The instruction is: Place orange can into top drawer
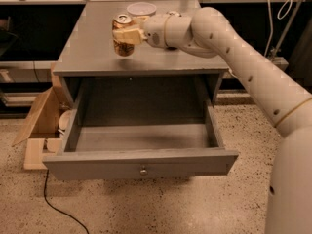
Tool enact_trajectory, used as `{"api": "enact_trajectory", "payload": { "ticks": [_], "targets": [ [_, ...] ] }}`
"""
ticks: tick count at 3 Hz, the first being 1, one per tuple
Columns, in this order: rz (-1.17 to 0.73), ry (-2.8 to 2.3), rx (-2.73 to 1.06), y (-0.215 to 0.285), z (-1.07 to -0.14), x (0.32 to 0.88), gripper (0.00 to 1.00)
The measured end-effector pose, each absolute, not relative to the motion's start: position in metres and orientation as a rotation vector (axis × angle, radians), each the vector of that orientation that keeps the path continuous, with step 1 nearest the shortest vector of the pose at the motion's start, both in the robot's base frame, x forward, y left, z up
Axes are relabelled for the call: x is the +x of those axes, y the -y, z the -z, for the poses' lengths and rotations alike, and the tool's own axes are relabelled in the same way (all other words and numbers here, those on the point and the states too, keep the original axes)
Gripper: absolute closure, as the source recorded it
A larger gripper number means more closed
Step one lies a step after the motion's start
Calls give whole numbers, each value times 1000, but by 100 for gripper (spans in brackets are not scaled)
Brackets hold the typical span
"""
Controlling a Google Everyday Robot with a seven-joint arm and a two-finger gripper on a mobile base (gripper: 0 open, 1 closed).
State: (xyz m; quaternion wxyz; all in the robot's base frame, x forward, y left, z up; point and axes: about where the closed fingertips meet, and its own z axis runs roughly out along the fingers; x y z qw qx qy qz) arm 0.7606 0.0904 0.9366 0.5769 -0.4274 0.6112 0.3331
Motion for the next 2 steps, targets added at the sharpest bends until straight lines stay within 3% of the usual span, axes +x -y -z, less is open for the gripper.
{"api": "enact_trajectory", "payload": {
  "ticks": [2],
  "targets": [
    [-679, -1380, -1258, -35, -941, 666, 100]
  ]
}}
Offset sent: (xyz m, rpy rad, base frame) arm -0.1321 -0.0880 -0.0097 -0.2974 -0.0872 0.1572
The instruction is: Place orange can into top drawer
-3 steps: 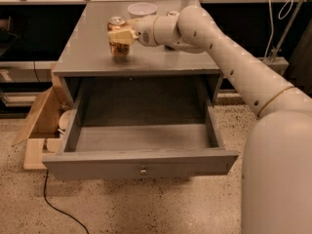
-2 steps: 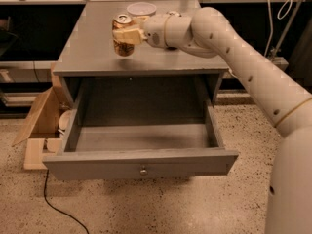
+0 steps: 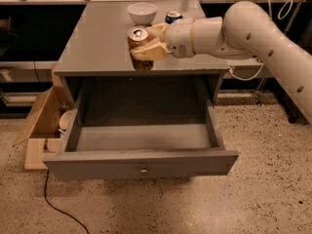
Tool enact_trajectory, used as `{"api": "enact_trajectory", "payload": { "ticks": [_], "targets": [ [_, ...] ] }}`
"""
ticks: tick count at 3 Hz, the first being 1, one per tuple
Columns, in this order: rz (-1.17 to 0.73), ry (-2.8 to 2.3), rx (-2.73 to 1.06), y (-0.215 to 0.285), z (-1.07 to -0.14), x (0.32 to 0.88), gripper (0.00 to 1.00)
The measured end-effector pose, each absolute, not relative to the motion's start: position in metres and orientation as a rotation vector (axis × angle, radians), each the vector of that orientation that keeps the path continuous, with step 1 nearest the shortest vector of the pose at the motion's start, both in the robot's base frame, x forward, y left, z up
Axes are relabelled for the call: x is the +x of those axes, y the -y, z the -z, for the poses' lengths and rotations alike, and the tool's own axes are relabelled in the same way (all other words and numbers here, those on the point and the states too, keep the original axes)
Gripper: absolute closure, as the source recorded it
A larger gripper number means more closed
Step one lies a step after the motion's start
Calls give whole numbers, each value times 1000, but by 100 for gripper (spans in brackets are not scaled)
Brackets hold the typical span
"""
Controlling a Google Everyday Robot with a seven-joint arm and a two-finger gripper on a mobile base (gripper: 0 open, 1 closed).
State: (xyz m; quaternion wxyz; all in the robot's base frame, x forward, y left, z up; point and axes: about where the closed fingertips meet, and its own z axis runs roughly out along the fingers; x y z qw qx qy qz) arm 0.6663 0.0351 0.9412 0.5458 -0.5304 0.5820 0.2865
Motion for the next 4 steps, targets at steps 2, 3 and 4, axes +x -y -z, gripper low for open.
{"api": "enact_trajectory", "payload": {
  "ticks": [2, 3, 4],
  "targets": [
    [-737, -1483, -1338, -34, -894, 632, 100],
    [-759, -1529, -1310, -36, -864, 628, 100],
    [-720, -1609, -1243, -38, -806, 624, 100]
  ]
}}
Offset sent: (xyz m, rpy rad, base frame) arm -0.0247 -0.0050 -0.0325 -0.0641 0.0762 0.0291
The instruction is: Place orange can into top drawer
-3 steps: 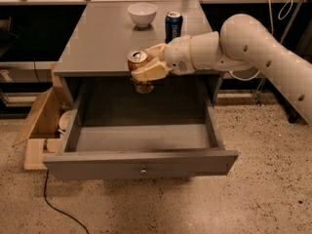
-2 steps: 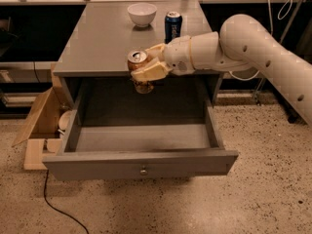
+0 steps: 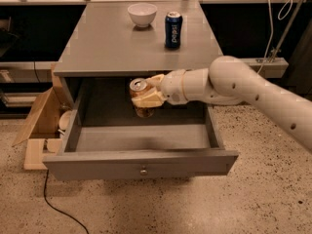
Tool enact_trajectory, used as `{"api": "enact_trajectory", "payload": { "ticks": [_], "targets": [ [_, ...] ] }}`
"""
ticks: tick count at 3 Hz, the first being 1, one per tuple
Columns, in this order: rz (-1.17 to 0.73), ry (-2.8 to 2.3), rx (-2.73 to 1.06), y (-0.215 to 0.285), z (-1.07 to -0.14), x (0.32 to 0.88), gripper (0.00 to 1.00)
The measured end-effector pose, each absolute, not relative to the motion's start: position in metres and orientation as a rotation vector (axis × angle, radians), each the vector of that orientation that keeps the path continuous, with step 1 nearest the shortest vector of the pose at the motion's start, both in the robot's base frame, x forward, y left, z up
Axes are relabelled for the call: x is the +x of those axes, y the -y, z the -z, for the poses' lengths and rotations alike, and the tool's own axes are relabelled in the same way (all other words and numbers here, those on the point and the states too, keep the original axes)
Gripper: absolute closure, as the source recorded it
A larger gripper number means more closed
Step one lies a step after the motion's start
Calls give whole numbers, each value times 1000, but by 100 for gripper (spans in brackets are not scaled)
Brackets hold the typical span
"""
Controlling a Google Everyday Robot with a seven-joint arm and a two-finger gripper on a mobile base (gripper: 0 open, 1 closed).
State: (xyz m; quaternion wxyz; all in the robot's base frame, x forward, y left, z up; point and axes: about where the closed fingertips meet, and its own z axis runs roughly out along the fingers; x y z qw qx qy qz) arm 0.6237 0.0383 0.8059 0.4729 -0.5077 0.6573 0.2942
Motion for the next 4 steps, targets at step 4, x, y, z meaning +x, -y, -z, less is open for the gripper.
{"api": "enact_trajectory", "payload": {
  "ticks": [4],
  "targets": [
    [-716, -1671, -1056, -65, -682, 662, 100]
  ]
}}
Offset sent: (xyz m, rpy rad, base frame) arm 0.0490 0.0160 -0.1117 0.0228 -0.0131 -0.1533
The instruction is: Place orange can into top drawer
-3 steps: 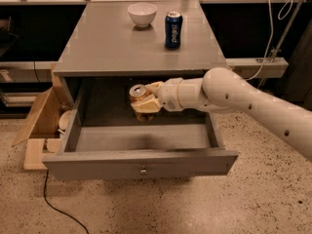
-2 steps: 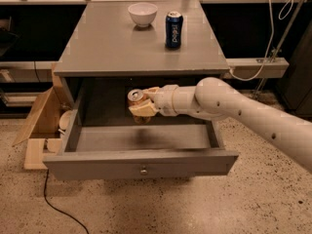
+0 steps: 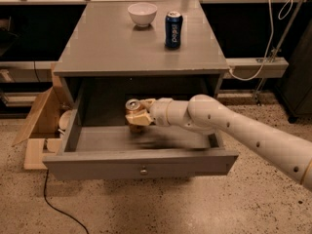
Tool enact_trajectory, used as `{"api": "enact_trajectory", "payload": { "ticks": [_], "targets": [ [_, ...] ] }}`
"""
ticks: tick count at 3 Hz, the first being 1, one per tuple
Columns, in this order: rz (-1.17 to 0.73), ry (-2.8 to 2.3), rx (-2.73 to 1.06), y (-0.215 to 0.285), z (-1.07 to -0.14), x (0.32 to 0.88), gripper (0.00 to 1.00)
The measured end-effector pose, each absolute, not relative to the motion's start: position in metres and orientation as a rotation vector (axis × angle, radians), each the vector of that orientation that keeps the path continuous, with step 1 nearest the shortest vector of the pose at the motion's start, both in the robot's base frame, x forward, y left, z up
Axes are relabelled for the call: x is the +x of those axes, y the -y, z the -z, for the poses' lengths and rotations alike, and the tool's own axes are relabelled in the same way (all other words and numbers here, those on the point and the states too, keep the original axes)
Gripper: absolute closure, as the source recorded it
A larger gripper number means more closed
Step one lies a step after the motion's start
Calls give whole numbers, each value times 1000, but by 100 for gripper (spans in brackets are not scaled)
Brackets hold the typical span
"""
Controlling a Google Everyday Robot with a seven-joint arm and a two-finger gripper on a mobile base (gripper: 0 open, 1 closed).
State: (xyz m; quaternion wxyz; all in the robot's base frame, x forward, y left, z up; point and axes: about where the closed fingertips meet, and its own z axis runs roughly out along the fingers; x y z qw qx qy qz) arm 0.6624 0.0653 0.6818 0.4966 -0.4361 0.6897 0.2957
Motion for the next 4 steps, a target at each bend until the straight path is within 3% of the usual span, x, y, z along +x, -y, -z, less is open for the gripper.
{"api": "enact_trajectory", "payload": {
  "ticks": [1, 4],
  "targets": [
    [-721, -1673, -1054, -66, -679, 662, 82],
    [-731, -1666, -1052, -66, -678, 660, 12]
  ]
}}
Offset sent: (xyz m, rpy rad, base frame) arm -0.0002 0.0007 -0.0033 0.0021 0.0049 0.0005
